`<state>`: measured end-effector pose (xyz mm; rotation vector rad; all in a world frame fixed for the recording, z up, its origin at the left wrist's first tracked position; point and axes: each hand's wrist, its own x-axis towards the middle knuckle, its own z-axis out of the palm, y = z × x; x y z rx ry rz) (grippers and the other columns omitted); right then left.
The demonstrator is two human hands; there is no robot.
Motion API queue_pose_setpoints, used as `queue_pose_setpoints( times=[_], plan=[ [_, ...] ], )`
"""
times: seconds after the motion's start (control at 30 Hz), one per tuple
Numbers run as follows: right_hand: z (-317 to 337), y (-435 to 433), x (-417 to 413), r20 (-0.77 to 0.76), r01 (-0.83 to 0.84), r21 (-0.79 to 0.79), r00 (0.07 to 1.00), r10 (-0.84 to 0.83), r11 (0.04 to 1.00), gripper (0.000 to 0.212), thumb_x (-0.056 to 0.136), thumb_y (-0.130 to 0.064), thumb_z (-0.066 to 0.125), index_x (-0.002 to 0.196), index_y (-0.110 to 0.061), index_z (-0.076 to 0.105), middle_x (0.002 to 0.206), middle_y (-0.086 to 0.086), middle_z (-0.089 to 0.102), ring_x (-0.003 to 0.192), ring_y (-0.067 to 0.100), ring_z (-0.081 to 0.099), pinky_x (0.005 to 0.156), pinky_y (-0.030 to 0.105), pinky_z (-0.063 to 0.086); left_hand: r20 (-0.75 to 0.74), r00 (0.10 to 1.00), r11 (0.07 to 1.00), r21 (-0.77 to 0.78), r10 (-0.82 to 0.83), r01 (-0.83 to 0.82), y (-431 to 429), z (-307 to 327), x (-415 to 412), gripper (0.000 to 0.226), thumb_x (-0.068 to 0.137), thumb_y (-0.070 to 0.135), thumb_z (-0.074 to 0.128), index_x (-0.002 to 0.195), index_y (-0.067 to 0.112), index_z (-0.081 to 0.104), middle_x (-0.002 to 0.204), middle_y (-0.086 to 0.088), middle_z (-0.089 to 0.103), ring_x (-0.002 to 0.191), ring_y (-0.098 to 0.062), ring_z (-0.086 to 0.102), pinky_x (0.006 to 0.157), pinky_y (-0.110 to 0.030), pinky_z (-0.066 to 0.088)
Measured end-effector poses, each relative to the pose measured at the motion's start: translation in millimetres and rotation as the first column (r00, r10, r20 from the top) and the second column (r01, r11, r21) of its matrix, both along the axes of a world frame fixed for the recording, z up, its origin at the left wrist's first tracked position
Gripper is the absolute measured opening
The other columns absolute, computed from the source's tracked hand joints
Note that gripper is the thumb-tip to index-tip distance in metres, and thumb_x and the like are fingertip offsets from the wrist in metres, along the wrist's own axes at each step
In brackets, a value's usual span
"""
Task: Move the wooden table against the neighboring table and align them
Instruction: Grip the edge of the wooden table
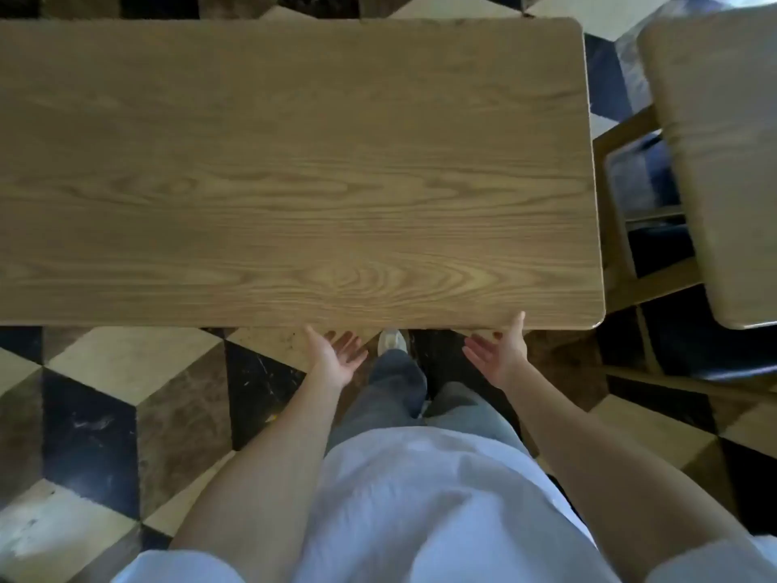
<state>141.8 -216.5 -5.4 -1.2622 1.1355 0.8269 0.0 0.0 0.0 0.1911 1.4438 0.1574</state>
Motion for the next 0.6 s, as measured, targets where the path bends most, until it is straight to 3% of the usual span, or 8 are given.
queue_pose_setpoints(
  times=[0.17,0.3,0.43,0.6],
  plan=[
    [-7.8,0.7,13.6,0.000,0.135,0.056,0.991,-0.136,0.989,0.088,0.080,-0.073,0.049,0.141,-0.011,0.033,0.108,0.019,0.059,0.097,0.034,0.062,0.080,0.047,0.053,0.011,0.992,0.991,-0.038,0.129,-0.129,16.9,-5.8,14.3,0.084,0.090,0.074,0.041,0.150,0.016,0.035,0.145,-0.019,0.045,0.128,-0.040,0.047,0.108,-0.058,0.037],
    [-13.3,2.6,26.5,-0.023,0.186,0.101,0.983,-0.185,0.977,0.086,0.076,-0.073,0.054,0.137,-0.016,0.035,0.114,0.018,0.056,0.097,0.033,0.061,0.077,0.047,0.054,0.002,0.980,0.980,0.021,0.197,-0.197,22.8,-7.6,23.2,0.080,0.089,0.074,0.045,0.149,0.021,0.038,0.142,-0.017,0.047,0.103,-0.037,0.057,0.092,-0.052,0.047],
    [-18.2,6.7,31.1,-0.020,0.310,0.128,0.951,-0.310,0.942,0.086,0.075,-0.066,0.064,0.140,-0.018,0.035,0.134,0.016,0.051,0.113,0.036,0.056,0.092,0.057,0.049,0.020,0.963,0.961,0.055,0.270,-0.271,31.1,-9.0,24.8,0.080,0.089,0.074,0.045,0.152,0.027,0.034,0.148,-0.015,0.042,0.127,-0.041,0.047,0.104,-0.057,0.040],
    [-19.3,8.4,34.2,-0.025,0.369,0.052,0.930,-0.368,0.928,0.085,0.078,-0.062,0.064,0.142,-0.017,0.032,0.138,0.014,0.048,0.117,0.036,0.054,0.098,0.056,0.045,-0.009,0.955,0.954,0.043,0.297,-0.296,31.2,-6.2,31.2,0.083,0.090,0.074,0.044,0.155,0.026,0.027,0.150,-0.017,0.039,0.133,-0.041,0.041,0.109,-0.060,0.034]
  ],
)
